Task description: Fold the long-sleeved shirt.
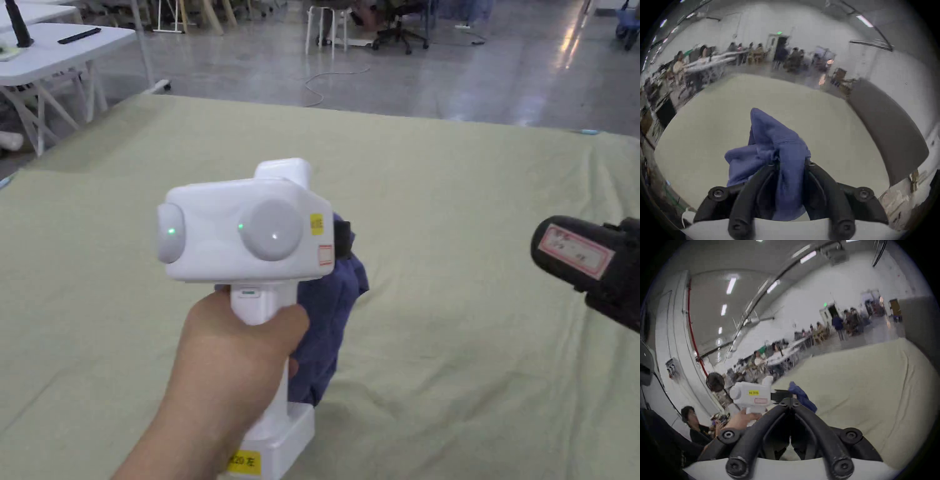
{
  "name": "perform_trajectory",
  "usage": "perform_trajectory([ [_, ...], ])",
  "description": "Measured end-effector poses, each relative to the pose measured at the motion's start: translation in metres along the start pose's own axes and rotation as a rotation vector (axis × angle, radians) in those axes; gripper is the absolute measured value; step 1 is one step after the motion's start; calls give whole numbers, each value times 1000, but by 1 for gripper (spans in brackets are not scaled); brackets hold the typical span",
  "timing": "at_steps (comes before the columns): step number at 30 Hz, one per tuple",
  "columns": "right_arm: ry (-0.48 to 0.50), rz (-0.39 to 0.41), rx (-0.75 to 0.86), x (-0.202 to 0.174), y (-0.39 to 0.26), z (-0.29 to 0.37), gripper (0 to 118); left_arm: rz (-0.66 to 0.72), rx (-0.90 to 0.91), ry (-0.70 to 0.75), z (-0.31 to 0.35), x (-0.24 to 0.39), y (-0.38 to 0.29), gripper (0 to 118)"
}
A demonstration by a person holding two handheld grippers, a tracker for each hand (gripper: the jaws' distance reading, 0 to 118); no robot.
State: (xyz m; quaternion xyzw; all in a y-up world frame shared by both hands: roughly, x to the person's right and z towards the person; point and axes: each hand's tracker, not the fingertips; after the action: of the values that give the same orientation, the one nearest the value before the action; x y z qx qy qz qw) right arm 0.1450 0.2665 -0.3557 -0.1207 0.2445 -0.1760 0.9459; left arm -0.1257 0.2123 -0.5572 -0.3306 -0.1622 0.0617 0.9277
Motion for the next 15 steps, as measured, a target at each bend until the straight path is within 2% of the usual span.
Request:
perform_trajectory([
  [2,-36,-17,58,6,9,26,0,-91,-48,1,-20,50,-3,20],
  [6,-143,13,50,21,5,58,0,-149,-234,-84,-102,123,-45,20],
  [10,-236,-9,-33,39,-19,71,0,-208,-499,-58,-198,168,-130,20],
  [13,-271,-58,-85,52,-41,78,0,-247,-669,-36,-237,186,-193,20],
  [15,-283,-82,-116,59,-53,80,0,-318,-651,21,-241,193,-220,20],
])
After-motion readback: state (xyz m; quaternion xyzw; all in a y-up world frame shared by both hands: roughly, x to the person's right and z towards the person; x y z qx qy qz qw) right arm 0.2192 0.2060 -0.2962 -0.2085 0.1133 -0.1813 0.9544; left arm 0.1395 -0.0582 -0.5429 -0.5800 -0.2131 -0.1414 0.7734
